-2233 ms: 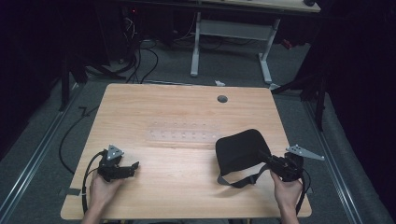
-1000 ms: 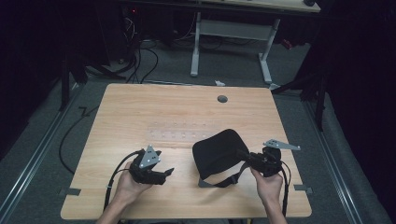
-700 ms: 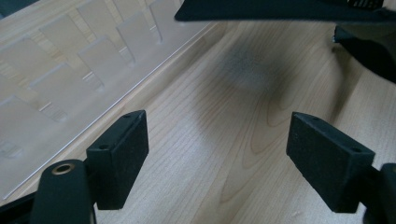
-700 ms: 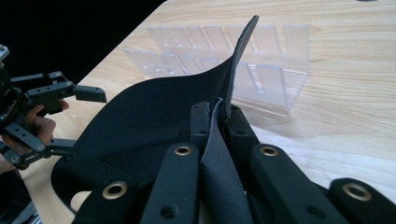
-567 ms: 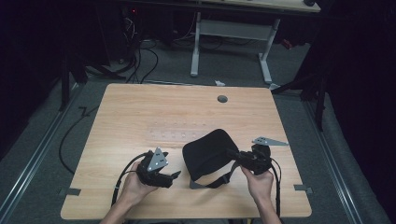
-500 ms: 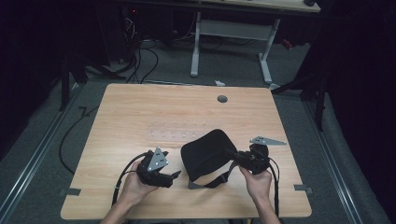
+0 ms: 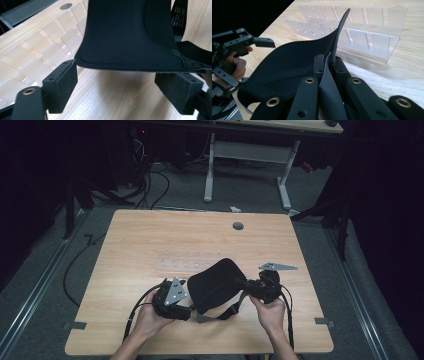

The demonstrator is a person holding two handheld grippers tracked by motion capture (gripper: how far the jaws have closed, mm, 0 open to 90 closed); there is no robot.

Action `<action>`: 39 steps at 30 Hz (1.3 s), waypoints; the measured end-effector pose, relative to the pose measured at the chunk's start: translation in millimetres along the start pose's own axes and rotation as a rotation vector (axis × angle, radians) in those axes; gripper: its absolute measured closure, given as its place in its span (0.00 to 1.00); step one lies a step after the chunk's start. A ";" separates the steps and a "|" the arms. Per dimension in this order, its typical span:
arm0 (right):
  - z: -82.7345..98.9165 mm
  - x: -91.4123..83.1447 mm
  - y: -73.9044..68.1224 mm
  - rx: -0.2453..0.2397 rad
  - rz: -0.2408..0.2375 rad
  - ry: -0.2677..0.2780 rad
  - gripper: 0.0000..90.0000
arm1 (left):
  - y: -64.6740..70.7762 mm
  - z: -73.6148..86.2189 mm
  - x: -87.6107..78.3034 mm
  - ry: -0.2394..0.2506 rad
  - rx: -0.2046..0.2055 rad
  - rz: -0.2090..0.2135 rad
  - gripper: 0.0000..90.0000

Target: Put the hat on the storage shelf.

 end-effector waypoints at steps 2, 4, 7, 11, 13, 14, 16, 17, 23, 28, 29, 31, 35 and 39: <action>0.0 0.5 -0.1 -0.002 -0.001 -0.003 0.94 | -0.6 -0.4 -0.8 0.004 0.008 -0.001 0.20; -0.4 2.5 -0.3 0.002 -0.006 -0.007 0.94 | -1.6 0.4 -0.1 0.003 0.019 -0.010 0.18; -1.0 4.5 -2.5 0.002 -0.005 -0.016 0.94 | -0.5 2.0 -0.6 -0.003 0.037 -0.008 0.18; -3.9 10.3 -7.6 -0.016 -0.007 -0.034 0.94 | 1.9 3.3 -0.7 -0.002 0.038 0.005 0.20; -4.5 10.6 -8.9 -0.013 -0.007 -0.036 0.94 | 1.7 3.5 -0.9 -0.003 0.036 0.010 0.21; -4.9 11.2 -9.7 -0.014 -0.009 -0.036 0.94 | 1.3 3.8 -1.3 -0.003 0.037 0.016 0.23; -5.3 12.3 -11.3 -0.011 -0.015 -0.039 0.94 | 1.1 4.3 -1.2 -0.001 0.030 0.019 0.26; -5.3 12.7 -12.4 -0.009 -0.021 -0.040 0.94 | 1.2 4.9 -1.4 -0.005 0.030 0.024 0.27; -5.8 17.8 -19.5 -0.021 -0.062 -0.044 0.94 | 2.8 6.0 -3.1 -0.016 0.066 0.026 0.42; -5.1 18.7 -19.8 -0.019 -0.084 -0.035 0.94 | 1.3 2.0 -8.3 0.002 0.072 0.026 0.50; -4.8 19.1 -19.4 -0.012 -0.099 -0.030 0.93 | 0.5 1.3 -9.4 0.001 0.077 0.026 0.55; -4.7 20.4 -18.9 -0.008 -0.111 -0.022 0.92 | -0.4 -0.9 -11.6 -0.003 0.079 0.033 0.60; -4.8 21.6 -19.4 -0.010 -0.120 -0.014 0.93 | 1.9 -3.8 -15.8 -0.020 0.072 0.064 0.68; -4.4 21.8 -19.2 -0.009 -0.125 -0.013 0.92 | 3.6 -6.3 -20.7 -0.035 0.065 0.104 0.78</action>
Point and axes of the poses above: each handheld gripper's, and its own axes: x roughly forward along the jaws, z roughly out of its underside, y roughly to its right, the point moved 3 cm from there along x, roughly forward along the jaws, and after that the axes turned 1 degree about z, right-handed, at the moved point
